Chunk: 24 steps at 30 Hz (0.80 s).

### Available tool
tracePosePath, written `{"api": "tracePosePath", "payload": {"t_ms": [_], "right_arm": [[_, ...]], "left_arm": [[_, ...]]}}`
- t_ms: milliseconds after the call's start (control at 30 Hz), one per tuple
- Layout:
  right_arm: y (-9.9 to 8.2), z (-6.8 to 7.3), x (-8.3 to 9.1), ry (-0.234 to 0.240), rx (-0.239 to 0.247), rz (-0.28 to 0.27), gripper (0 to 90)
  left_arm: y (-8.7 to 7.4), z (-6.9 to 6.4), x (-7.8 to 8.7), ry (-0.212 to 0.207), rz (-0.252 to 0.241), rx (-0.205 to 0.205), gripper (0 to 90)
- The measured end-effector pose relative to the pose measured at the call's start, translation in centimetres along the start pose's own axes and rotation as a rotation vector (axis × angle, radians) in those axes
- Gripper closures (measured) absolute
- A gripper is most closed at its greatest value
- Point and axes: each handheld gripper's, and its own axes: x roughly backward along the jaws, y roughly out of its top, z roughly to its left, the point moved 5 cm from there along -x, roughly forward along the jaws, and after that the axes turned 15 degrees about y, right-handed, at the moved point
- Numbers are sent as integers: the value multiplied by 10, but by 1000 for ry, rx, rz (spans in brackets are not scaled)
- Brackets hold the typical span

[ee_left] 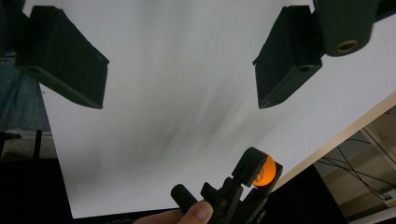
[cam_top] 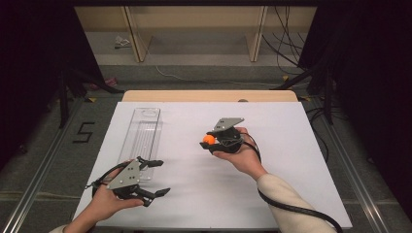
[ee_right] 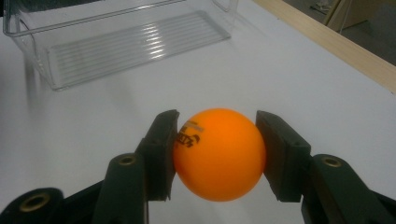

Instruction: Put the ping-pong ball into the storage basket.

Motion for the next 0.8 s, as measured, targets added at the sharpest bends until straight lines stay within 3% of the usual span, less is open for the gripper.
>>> {"api": "tracePosePath", "payload": {"t_ms": [800], "right_arm": [[9,1,-13,11,3,-3,514]], "left_arm": [[0,0,0,0,-1,-2,170]]}}
